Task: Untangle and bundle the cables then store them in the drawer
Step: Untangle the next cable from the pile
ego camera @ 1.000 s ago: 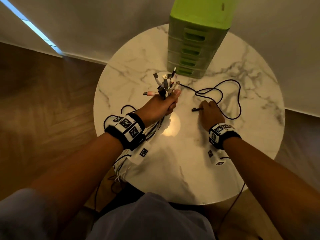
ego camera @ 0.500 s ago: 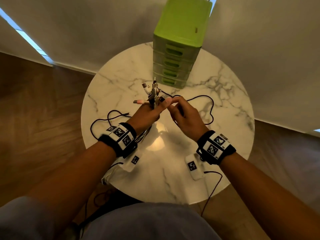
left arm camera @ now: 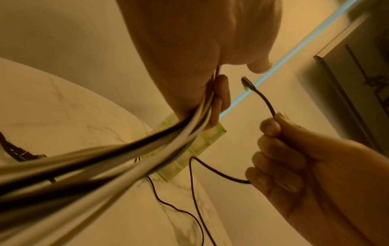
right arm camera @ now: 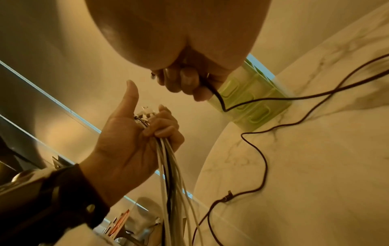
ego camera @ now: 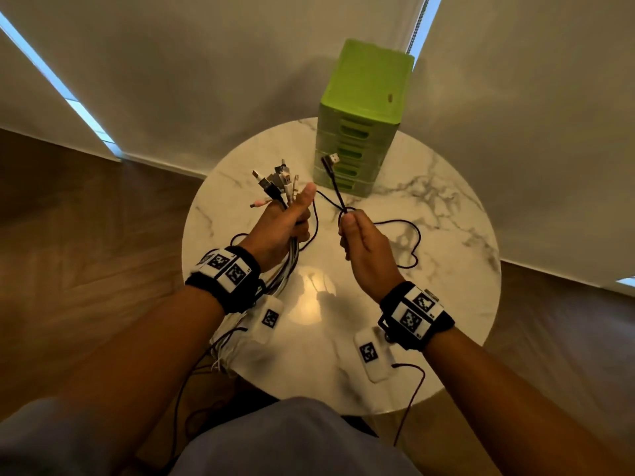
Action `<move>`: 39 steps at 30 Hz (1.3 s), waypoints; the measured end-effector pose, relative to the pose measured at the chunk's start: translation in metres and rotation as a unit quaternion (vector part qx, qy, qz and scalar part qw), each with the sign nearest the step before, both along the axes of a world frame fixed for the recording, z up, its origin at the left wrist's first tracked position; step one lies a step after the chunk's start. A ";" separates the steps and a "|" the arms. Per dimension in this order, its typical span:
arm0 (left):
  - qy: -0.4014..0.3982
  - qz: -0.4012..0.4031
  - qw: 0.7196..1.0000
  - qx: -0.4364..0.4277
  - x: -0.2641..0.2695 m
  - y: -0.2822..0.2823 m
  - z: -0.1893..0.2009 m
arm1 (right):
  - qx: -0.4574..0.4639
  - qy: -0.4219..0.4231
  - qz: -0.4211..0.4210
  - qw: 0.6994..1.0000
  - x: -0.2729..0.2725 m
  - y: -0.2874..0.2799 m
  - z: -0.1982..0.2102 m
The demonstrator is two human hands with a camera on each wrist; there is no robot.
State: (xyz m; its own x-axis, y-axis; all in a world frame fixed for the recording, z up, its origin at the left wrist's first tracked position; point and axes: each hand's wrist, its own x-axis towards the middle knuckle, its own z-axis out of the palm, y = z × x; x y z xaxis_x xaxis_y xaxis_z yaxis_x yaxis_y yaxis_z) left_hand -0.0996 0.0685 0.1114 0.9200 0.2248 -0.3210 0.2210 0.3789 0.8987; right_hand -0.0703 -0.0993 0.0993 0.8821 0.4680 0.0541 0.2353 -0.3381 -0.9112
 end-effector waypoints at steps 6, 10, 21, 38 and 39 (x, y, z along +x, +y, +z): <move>0.012 -0.023 0.995 0.093 -0.006 -0.008 0.006 | -0.081 -0.057 0.110 0.989 -0.005 0.018 0.006; 0.058 0.026 0.981 0.185 -0.003 -0.004 0.003 | -0.138 -0.148 0.127 0.971 -0.007 0.025 -0.005; -0.075 0.118 0.990 -0.032 0.025 0.062 0.044 | -0.271 0.028 0.205 0.940 -0.006 -0.017 -0.052; 0.029 -0.052 0.976 0.212 0.004 0.006 0.023 | -0.117 -0.039 0.116 0.986 0.015 0.029 0.027; 0.010 -0.052 0.978 0.201 0.006 0.006 0.023 | -0.116 -0.034 0.125 0.985 0.012 0.032 0.027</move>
State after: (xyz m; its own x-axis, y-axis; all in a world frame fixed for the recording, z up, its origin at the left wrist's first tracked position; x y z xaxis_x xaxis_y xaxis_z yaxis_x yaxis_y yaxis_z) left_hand -0.0939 0.0746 0.1345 0.9390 0.2419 -0.2443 0.2590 -0.0303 0.9654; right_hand -0.0580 -0.0669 0.1260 0.7356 0.6769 -0.0260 0.3948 -0.4596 -0.7956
